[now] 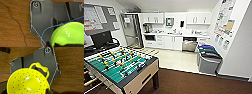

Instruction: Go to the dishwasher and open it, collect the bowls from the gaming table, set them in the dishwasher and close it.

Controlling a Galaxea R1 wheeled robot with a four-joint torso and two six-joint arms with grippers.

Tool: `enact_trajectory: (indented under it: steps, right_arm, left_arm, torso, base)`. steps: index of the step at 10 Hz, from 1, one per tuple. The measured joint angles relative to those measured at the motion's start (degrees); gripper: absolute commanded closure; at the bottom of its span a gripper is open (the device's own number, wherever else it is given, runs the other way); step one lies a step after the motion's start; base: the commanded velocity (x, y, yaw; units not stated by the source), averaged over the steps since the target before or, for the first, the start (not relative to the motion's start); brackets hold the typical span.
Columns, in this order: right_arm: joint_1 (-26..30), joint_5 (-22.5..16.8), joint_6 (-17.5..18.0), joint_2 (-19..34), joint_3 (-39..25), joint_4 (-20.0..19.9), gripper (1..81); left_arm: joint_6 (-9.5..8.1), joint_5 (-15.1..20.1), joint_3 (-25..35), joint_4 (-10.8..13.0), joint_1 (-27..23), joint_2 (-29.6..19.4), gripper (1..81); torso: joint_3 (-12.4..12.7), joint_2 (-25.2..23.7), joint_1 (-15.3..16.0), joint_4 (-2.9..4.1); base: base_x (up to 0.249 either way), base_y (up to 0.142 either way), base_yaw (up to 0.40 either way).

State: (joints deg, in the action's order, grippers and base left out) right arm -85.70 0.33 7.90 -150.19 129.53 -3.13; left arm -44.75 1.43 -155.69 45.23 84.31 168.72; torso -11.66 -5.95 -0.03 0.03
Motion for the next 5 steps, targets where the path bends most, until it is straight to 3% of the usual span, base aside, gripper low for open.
enact_trajectory:
  steps: [5]
  right_arm:
    - [0.0, 0.0, 0.0, 0.1, 0.0, 0.0, 81.1]
  left_arm:
    - [0.00, -0.1, 0.0, 0.0, 0.0, 0.0, 81.1]
  torso:
    - [0.0, 0.0, 0.0, 0.00]
  base:
    - [0.180, -0.072, 0.000]
